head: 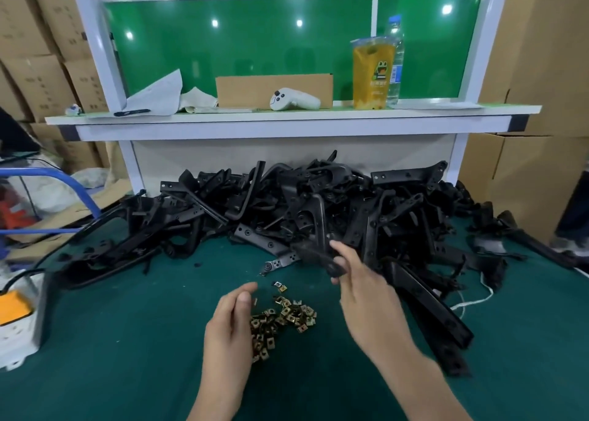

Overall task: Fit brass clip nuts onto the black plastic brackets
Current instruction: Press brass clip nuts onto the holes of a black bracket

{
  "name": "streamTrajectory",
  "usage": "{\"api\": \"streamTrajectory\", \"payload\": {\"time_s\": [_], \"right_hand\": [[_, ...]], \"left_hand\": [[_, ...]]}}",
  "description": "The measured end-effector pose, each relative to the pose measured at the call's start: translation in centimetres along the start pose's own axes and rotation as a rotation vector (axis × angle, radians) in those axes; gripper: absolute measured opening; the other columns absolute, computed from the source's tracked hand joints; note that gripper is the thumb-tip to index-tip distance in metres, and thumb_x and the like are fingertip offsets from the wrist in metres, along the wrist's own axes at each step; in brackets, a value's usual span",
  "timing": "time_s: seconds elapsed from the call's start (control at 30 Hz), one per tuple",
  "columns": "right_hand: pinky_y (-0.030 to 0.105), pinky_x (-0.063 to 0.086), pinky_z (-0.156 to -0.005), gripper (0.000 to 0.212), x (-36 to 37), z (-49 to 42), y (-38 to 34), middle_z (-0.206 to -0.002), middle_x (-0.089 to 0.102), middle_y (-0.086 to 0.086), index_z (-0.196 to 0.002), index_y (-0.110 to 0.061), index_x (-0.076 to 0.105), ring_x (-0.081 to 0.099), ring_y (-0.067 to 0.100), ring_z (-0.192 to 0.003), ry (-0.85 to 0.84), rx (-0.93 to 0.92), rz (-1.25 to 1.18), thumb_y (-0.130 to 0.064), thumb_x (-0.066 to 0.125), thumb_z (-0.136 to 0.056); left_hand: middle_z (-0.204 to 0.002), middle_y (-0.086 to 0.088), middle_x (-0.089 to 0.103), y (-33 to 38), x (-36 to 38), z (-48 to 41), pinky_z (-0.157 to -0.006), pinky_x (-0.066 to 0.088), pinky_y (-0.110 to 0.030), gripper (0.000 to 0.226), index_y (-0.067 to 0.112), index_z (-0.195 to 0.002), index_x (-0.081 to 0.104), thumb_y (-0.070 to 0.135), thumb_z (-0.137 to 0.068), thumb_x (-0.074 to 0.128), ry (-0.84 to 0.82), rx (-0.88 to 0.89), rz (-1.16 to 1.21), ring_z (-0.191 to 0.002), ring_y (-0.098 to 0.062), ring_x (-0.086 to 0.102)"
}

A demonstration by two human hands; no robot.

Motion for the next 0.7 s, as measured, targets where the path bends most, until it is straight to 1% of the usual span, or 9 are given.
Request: {"api": "streamTrajectory", "payload": {"time_s": [0.07,0.17,0.23,0.3,0.37,0.43,0.53,0.6,0.7], "right_hand": [[0.031,0.054,-0.067,0.047,1.9,0.6,0.3,-0.098,0.068,-0.015,-0.149,-0.048,0.015,0.063,0.006,-0.072,-0.030,-0.024,0.105,-0.039,0.022,-0.104],[0.026,0.053,-0.062,0.047,3.4,1.0,1.5,-0.087,0.067,-0.016,-0.151,-0.045,0.017,0.063,0.003,-0.064,-0.024,-0.031,0.005,-0.034,0.029,-0.107],[0.029,0.054,-0.061,0.038,3.5,0.9,2.2,-0.079,0.067,-0.018,-0.143,-0.043,0.035,0.064,0.005,-0.060,0.004,0.018,-0.207,-0.035,0.030,-0.106],[0.039,0.058,-0.066,0.036,4.0,0.6,3.6,-0.071,0.067,-0.012,-0.137,-0.027,0.047,0.063,0.007,-0.057,0.003,0.196,-0.557,-0.036,0.039,-0.103],[0.038,0.059,-0.061,0.041,4.8,0.5,3.8,-0.062,0.060,-0.001,-0.138,-0.035,0.045,0.060,0.013,-0.056,-0.071,0.351,-0.941,-0.029,0.053,-0.098],[0.032,0.054,-0.052,0.024,4.9,0.2,3.0,-0.070,0.060,0.005,-0.111,-0.035,0.063,0.057,0.017,-0.053,-0.088,0.381,-1.168,-0.019,0.065,-0.093],[0.028,0.049,-0.047,0.011,5.8,0.3,1.3,-0.077,0.067,-0.002,-0.090,-0.034,0.068,0.063,0.018,-0.058,-0.158,0.330,-1.196,-0.029,0.077,-0.087],[0.028,0.050,-0.047,0.017,6.7,0.7,0.2,-0.084,0.072,-0.005,-0.092,-0.033,0.068,0.069,0.017,-0.069,-0.236,0.278,-1.170,-0.035,0.081,-0.082],[0.030,0.051,-0.048,0.019,7.4,1.3,-0.8,-0.090,0.073,-0.002,-0.096,-0.030,0.067,0.071,0.016,-0.075,-0.281,0.233,-1.125,-0.031,0.081,-0.083]], "left_hand": [[-0.081,0.021,0.068,-0.7,-0.2,-0.3,-0.080,0.048,-0.014,0.027,0.038,-0.105,0.075,0.029,-0.103,0.049,-0.022,-0.092,0.150,-0.078,0.006,0.060],[-0.082,0.004,0.065,-1.4,0.1,-0.5,-0.082,0.049,-0.030,0.026,0.022,-0.114,0.075,0.019,-0.100,0.054,-0.072,-0.237,0.458,-0.077,-0.008,0.060],[-0.081,0.001,0.065,-1.6,0.3,-0.6,-0.079,0.049,-0.030,0.030,0.012,-0.118,0.071,0.020,-0.092,0.058,-0.084,-0.306,0.609,-0.071,-0.007,0.060],[-0.082,0.001,0.067,-1.8,0.4,-0.8,-0.075,0.053,-0.026,0.035,0.011,-0.119,0.071,0.022,-0.086,0.062,-0.096,-0.333,0.654,-0.070,-0.007,0.061],[-0.087,0.000,0.070,-1.7,0.4,-0.8,-0.072,0.056,-0.022,0.035,0.015,-0.118,0.072,0.025,-0.085,0.064,-0.119,-0.300,0.603,-0.073,-0.007,0.063],[-0.093,0.001,0.076,-1.1,0.7,-0.7,-0.073,0.056,-0.020,0.033,0.021,-0.115,0.073,0.029,-0.083,0.066,-0.145,-0.229,0.460,-0.077,-0.007,0.066],[-0.094,0.001,0.079,0.2,1.6,-0.2,-0.074,0.053,-0.013,0.028,0.024,-0.105,0.075,0.032,-0.080,0.067,-0.196,-0.110,0.276,-0.083,-0.005,0.071],[-0.092,0.002,0.078,0.7,2.2,0.2,-0.072,0.051,-0.010,0.018,0.021,-0.102,0.074,0.024,-0.085,0.069,-0.220,-0.078,0.223,-0.084,-0.005,0.072],[-0.089,0.000,0.078,1.1,2.6,0.5,-0.069,0.052,-0.011,0.012,0.015,-0.101,0.072,0.009,-0.092,0.067,-0.245,-0.061,0.191,-0.080,-0.009,0.073]]}}
Point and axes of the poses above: each hand's wrist, its own z-axis away from the middle knuckle, its own x-axis out of the palm, y = z × x, the point moved 7 cm from there along -z, towards the middle knuckle
